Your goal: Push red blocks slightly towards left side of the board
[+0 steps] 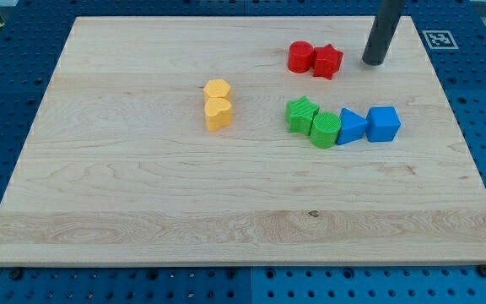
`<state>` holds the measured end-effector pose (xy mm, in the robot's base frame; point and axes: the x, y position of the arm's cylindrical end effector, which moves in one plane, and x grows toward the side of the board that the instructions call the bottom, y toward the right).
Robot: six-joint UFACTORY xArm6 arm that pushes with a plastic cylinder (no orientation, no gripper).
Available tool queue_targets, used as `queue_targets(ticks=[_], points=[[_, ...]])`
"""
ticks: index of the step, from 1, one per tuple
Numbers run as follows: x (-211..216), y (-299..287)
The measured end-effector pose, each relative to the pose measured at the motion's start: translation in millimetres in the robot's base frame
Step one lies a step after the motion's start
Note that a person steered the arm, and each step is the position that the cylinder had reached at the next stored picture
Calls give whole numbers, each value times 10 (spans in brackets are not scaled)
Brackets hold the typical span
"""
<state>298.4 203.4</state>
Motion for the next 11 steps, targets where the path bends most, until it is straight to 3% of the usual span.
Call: queue_targets(ticks=[1,3,11], points=[[-276,0],[-26,-286],[5,-724]])
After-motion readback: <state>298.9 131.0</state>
